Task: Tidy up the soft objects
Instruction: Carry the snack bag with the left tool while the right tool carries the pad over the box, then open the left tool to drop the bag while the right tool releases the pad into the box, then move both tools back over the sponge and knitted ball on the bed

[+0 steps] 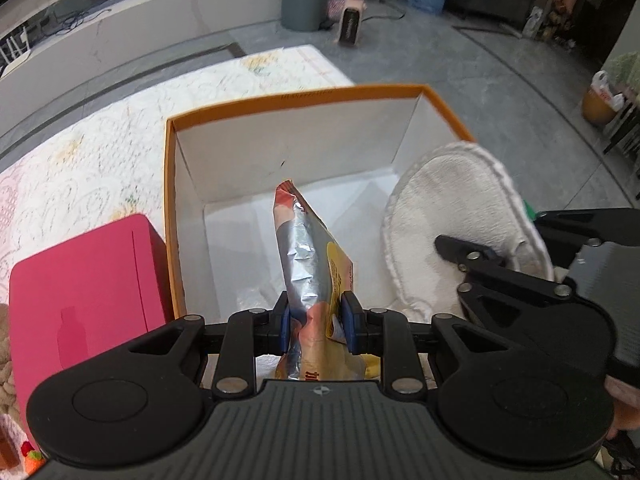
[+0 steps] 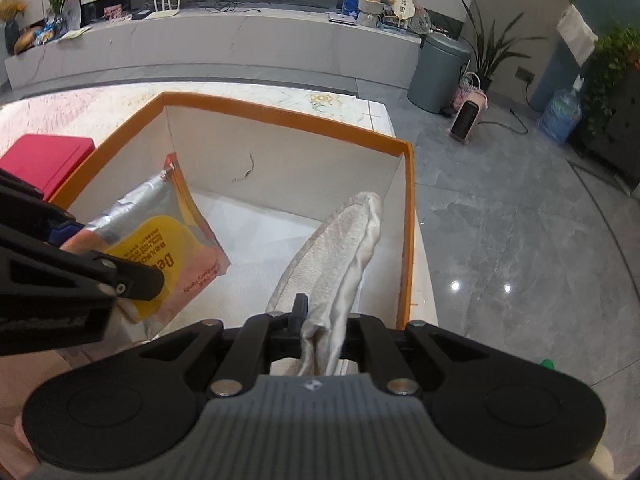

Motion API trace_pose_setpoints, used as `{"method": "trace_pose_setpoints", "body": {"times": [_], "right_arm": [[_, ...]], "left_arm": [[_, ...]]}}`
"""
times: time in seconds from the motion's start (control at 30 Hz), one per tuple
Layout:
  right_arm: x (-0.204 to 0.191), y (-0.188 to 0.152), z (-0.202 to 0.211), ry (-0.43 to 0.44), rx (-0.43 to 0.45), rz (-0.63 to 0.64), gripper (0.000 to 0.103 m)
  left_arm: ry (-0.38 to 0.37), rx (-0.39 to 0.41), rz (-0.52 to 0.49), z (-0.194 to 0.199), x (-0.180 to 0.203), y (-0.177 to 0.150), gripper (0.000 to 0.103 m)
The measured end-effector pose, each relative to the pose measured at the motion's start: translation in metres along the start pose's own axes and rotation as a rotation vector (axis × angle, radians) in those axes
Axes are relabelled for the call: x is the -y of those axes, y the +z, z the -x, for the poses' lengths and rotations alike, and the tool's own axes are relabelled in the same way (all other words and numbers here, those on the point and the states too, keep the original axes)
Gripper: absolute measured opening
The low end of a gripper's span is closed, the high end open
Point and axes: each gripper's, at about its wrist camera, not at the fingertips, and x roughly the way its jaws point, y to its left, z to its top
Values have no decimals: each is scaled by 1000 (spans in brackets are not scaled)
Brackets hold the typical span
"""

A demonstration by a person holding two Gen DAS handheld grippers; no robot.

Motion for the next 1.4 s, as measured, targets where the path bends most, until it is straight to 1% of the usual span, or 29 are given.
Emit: {"method": "trace_pose_setpoints", "body": {"times": [0.1, 0.2, 0.23, 0.37, 0.4, 0.47, 0.5, 0.53, 0.6, 0.63, 0.73, 0.8, 0.87, 1.0, 1.1, 1.2, 1.3, 1.37, 1.4], "right_arm": [[-2, -1, 2, -5, 4, 15, 5], [-3, -2, 4, -2, 5, 15, 6], [-3, -2, 4, -1, 5, 16, 6], [-5, -4, 8, -7, 3, 26, 7], [-5, -3, 8, -8, 3, 27, 8], [-6, -2, 9, -10, 4, 26, 14], [-6, -1, 11, -9, 8, 26, 24], [-6, -1, 13, -10, 15, 26, 32], [-7, 0, 17, -23, 24, 29, 32], [-6, 0, 19, -26, 27, 27, 32], [-6, 0, 26, -17, 38, 18, 33], [-8, -1, 30, -18, 46, 21, 34], [-9, -2, 36, -19, 55, 17, 37], [-15, -1, 54, -15, 83, 11, 38], [-23, -3, 70, -12, 113, 14, 38], [-31, -7, 89, -11, 144, 3, 39], [-39, -16, 112, 12, 185, -32, 40], [-47, -22, 125, 38, 206, -57, 40], [-52, -26, 132, 55, 218, -73, 40]], "left_arm": [[28, -30, 8, -7, 1, -2, 28], [38, -35, -8, -9, 4, -5, 29], [43, -37, -16, -10, 6, -4, 32], [64, -31, -36, -12, 10, -4, 35], [69, -29, -41, -11, 11, -4, 37], [76, -17, -54, -6, 13, -8, 40], [79, -13, -62, -6, 15, -6, 43], [93, -5, -71, -3, 17, -7, 51], [133, 21, -85, 3, 19, -8, 61], [135, 39, -86, 8, 18, -9, 61], [93, 54, -56, 24, 11, -10, 61], [95, 68, -49, 34, 8, -9, 61], [94, 95, -45, 48, 7, -15, 61], [51, 160, -14, 75, 5, -25, 61], [34, 206, -7, 94, 1, -33, 61], [-1, 264, -1, 114, -5, -47, 61], [-20, 331, -4, 134, -9, -64, 61], [-26, 379, 3, 147, -15, -80, 61], [-25, 391, 7, 150, -17, -85, 61]]}}
